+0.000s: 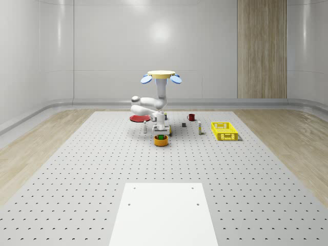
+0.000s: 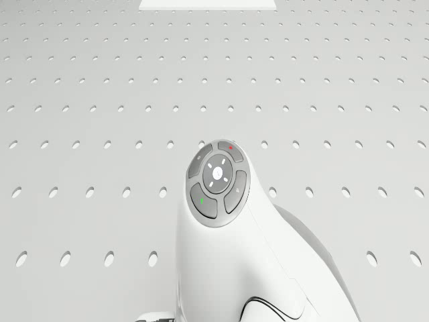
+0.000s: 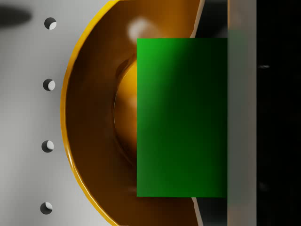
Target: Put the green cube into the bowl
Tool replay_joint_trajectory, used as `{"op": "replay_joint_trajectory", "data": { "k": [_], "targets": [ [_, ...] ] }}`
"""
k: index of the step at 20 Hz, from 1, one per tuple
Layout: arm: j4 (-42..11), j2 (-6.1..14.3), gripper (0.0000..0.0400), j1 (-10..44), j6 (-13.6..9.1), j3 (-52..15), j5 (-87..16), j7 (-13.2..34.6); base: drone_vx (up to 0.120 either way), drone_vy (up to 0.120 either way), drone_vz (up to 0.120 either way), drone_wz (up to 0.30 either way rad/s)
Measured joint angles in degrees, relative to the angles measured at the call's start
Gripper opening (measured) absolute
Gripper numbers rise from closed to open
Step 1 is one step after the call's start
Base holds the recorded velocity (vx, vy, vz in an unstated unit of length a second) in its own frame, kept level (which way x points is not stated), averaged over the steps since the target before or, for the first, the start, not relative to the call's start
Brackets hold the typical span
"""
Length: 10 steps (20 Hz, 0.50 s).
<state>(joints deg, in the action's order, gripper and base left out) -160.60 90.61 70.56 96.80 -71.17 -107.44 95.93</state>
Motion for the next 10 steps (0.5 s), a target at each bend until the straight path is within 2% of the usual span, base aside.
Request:
{"op": "replay_joint_trajectory", "data": {
  "k": [2,6,10],
  "targets": [
    [0.35,-0.17,0.025,0.22,0.28,1.1,-1.07,-0.09,0.0,0.0,0.0,0.0],
    [0.72,-0.53,0.034,0.4,0.42,2.25,-2.26,0.42,0.0,0.0,0.0,0.0],
    [0.19,-0.74,0.0378,-0.06,-0.43,0.81,-1.04,0.69,0.0,0.0,0.0,0.0]
  ]
}}
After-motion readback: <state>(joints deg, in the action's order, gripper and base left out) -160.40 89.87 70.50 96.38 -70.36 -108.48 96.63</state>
